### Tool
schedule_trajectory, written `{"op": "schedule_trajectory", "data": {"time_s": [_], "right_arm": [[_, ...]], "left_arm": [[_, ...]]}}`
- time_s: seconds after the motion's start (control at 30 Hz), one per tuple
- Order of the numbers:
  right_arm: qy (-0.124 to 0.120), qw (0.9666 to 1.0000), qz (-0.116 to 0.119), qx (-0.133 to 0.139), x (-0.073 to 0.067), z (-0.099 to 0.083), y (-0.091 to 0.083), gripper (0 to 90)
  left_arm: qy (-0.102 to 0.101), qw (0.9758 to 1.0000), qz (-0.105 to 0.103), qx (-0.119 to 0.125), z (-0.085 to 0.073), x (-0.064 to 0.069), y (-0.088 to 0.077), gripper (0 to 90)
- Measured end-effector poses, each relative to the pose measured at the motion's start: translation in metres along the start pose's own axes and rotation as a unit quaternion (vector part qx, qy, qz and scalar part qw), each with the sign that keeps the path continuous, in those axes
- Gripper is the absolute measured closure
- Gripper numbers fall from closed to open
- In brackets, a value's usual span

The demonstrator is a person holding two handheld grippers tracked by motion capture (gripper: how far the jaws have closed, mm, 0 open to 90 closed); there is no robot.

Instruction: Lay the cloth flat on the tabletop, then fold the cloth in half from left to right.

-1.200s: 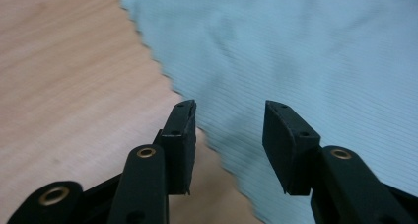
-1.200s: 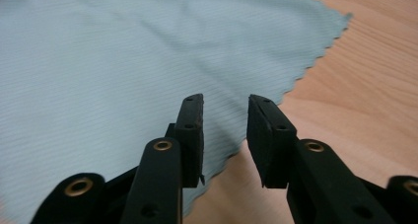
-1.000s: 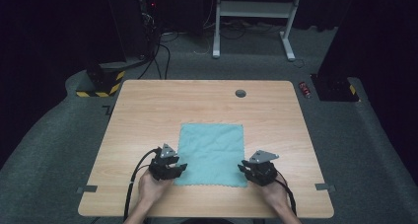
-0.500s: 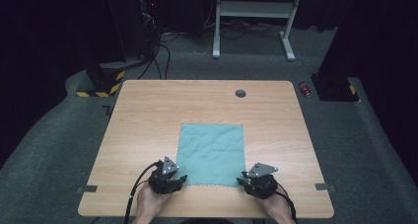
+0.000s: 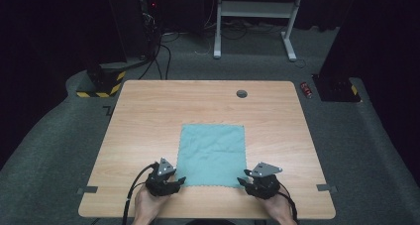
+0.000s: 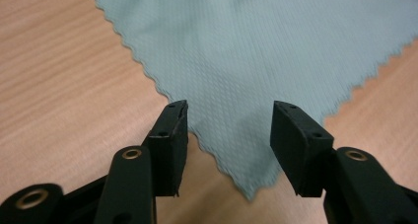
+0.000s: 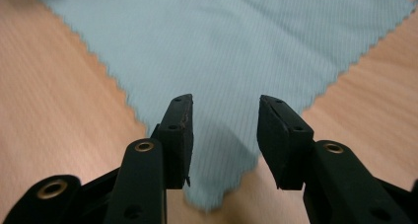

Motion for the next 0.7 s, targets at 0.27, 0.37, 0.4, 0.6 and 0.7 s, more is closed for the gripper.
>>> {"op": "schedule_trajectory", "data": {"time_s": [0.27,0.37,0.4,0.6,0.7], "right_arm": [[0.022,0.9992,-0.008,0.032,0.006,0.018,0.027,54.7],[0.028,0.9992,-0.006,0.029,0.006,0.021,0.035,53.7],[0.029,0.9992,-0.005,0.028,0.006,0.022,0.037,53.5],[0.044,0.9988,0.011,0.021,0.006,0.028,0.045,51.6],[0.039,0.9989,0.011,0.025,0.005,0.032,0.049,51.3]], "left_arm": [[-0.036,0.999,0.012,0.024,0.028,-0.02,0.021,44.8],[-0.034,0.9989,0.025,0.02,0.038,-0.024,0.032,44.0],[-0.032,0.9989,0.027,0.018,0.041,-0.025,0.035,44.2],[-0.039,0.9988,0.027,0.012,0.051,-0.029,0.045,43.9],[-0.036,0.9989,0.028,0.012,0.056,-0.031,0.048,43.4]]}}
Point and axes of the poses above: each handheld gripper's, and its own axes: y roughly forward along the jaws, z roughly out of its top, x roughly to its right, the point moved 4 cm from there along y, roughly forward along the jaws, and after that the axes turned 6 degrees about z, right-handed, at the moved point
